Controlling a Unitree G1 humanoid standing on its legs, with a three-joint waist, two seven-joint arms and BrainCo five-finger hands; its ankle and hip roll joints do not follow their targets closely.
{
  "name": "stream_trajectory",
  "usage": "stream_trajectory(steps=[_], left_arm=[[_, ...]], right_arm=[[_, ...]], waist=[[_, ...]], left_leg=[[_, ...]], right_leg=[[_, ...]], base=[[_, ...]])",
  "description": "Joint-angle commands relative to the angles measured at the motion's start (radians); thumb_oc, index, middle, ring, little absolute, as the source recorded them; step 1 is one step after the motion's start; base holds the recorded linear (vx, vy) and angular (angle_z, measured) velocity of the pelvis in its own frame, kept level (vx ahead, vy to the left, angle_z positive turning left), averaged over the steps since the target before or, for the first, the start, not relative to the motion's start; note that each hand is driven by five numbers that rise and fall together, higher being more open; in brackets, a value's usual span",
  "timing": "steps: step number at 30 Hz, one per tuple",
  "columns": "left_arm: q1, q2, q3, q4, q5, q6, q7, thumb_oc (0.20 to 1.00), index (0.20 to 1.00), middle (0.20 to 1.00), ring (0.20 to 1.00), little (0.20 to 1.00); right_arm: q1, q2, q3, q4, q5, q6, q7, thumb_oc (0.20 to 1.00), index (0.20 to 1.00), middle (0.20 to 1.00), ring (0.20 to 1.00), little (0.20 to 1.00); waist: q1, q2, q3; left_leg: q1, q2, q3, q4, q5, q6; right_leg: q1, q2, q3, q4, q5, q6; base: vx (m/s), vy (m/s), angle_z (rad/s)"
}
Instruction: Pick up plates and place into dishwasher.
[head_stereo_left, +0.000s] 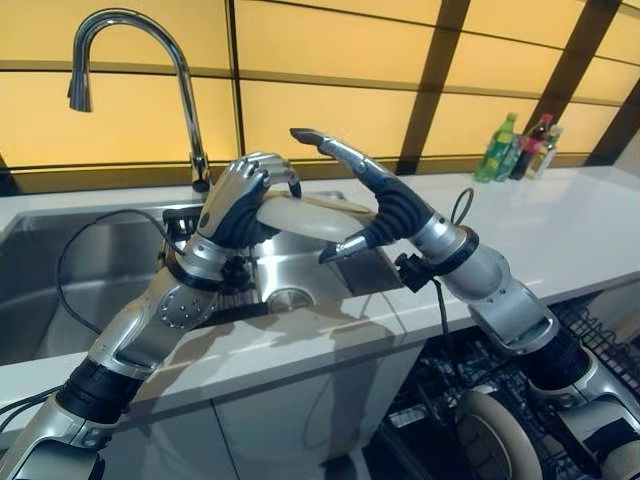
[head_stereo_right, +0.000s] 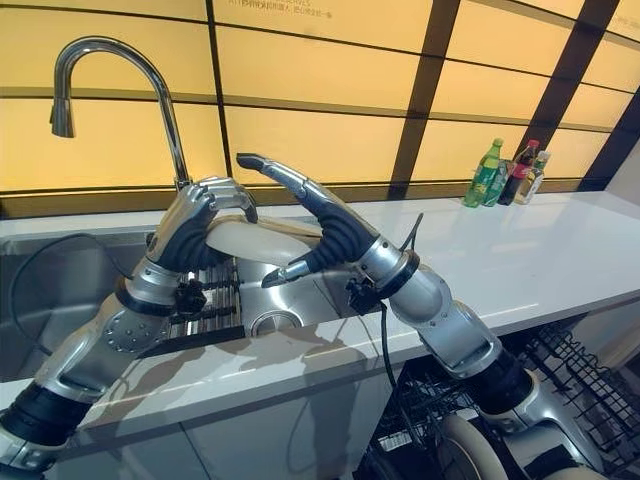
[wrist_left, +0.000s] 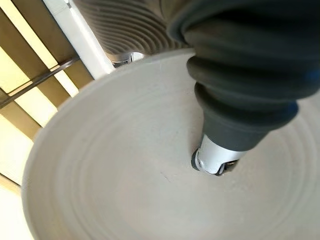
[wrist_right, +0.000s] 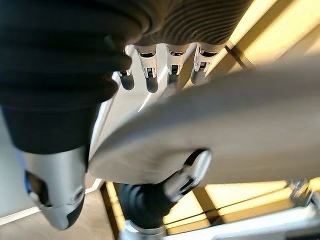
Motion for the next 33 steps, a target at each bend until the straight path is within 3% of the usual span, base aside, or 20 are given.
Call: stream_trajectory(steps=[1, 7, 12, 16, 24, 33], left_arm=[[-0.099, 0.009, -0.038, -0.034, -0.075, -0.049, -0.02, 0.2, 0.2, 0.2, 0.2, 0.2], [-0.086, 0.037, -0.019, -0.044, -0.11, -0.06, -0.009, 0.2, 0.2, 0.2, 0.2, 0.2], [-0.09, 0.047, -0.016, -0.042, -0.118, -0.065, -0.011, 0.2, 0.2, 0.2, 0.2, 0.2], [-0.089, 0.061, -0.001, -0.045, -0.14, -0.033, -0.006, 0.2, 0.2, 0.2, 0.2, 0.2], [-0.08, 0.012, 0.021, -0.049, -0.164, -0.001, 0.007, 0.2, 0.2, 0.2, 0.2, 0.2], [-0.101, -0.083, 0.019, -0.064, -0.156, 0.087, 0.028, 0.2, 0.2, 0.2, 0.2, 0.2]], right_arm=[[-0.101, -0.115, -0.026, -0.04, -0.211, 0.049, -0.155, 1.0, 1.0, 1.0, 1.0, 1.0], [-0.07, -0.167, -0.028, -0.074, -0.195, 0.052, -0.134, 1.0, 1.0, 1.0, 1.0, 1.0], [-0.081, -0.195, 0.0, -0.062, -0.193, 0.125, -0.068, 1.0, 1.0, 1.0, 1.0, 1.0], [-0.073, -0.225, -0.003, -0.064, -0.162, 0.147, -0.047, 1.0, 1.0, 1.0, 1.0, 1.0], [-0.071, -0.168, 0.024, -0.061, -0.079, 0.166, 0.003, 1.0, 1.0, 1.0, 1.0, 1.0], [-0.144, -0.046, 0.142, -0.062, -0.01, 0.35, 0.128, 1.0, 1.0, 1.0, 1.0, 1.0]], waist=[[0.033, 0.073, -0.022], [0.034, 0.077, -0.023], [0.042, 0.07, -0.026], [0.035, 0.065, -0.026], [0.042, 0.062, -0.027], [0.061, 0.051, -0.022]], left_leg=[[-0.034, -0.008, -0.004, -0.1, 0.078, 0.035], [-0.037, -0.013, -0.008, -0.101, 0.08, 0.039], [-0.04, -0.015, -0.015, -0.102, 0.082, 0.035], [-0.041, -0.012, -0.013, -0.102, 0.083, 0.034], [-0.041, -0.01, -0.013, -0.103, 0.085, 0.032], [-0.041, -0.011, -0.026, -0.102, 0.089, 0.029]], right_leg=[[0.1, -0.048, -0.029, 0.086, -0.181, 0.082], [0.096, -0.052, -0.027, 0.089, -0.18, 0.086], [0.102, -0.054, -0.042, 0.082, -0.178, 0.089], [0.098, -0.053, -0.04, 0.087, -0.178, 0.089], [0.099, -0.051, -0.038, 0.083, -0.177, 0.086], [0.103, -0.051, -0.048, 0.087, -0.181, 0.082]], base=[[0.0, 0.0, 0.0], [0.0, 0.0, 0.0], [0.01, -0.004, 0.09], [0.0, -0.007, 0.06], [0.0, 0.0, 0.0], [0.0, 0.0, 0.0]])
